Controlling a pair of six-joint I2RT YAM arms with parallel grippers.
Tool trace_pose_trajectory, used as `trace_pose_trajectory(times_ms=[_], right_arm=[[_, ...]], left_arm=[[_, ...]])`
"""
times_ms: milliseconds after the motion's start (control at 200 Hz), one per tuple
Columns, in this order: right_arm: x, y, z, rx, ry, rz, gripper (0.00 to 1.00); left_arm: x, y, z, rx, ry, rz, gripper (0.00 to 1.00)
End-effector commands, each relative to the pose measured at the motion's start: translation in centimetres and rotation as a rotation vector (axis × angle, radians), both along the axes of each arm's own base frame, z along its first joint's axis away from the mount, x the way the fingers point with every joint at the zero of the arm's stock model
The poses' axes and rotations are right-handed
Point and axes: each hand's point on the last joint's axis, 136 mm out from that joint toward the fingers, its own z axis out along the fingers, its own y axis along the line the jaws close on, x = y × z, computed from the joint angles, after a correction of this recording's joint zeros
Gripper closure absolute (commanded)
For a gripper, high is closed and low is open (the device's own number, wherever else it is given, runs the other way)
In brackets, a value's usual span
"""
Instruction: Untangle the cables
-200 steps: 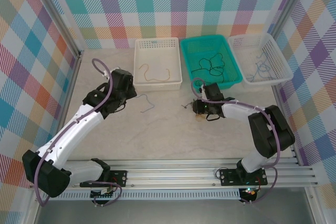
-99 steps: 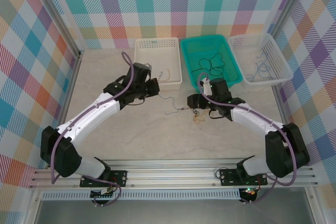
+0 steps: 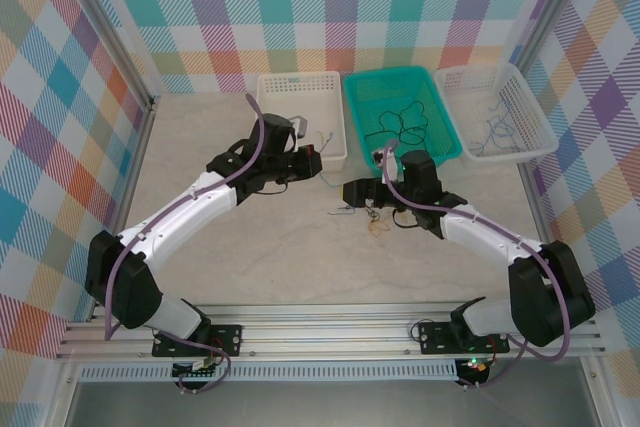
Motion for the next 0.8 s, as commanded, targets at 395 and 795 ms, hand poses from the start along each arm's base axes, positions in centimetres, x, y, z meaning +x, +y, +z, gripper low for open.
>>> trace_pose_trajectory(times_ms=[395, 795], right_arm=[[-0.3, 1.3, -2.0, 0.001, -0.018, 0.044, 0.2], [0.6, 1.4, 0.0, 0.028, -0.15, 0.029, 0.42]], left_arm=[[-0.3, -1.4, 2.5, -0.064, -0.055, -0.049, 1.0], [-0.9, -2.7, 2.7, -0.124, -0.033, -0.108, 1.0]])
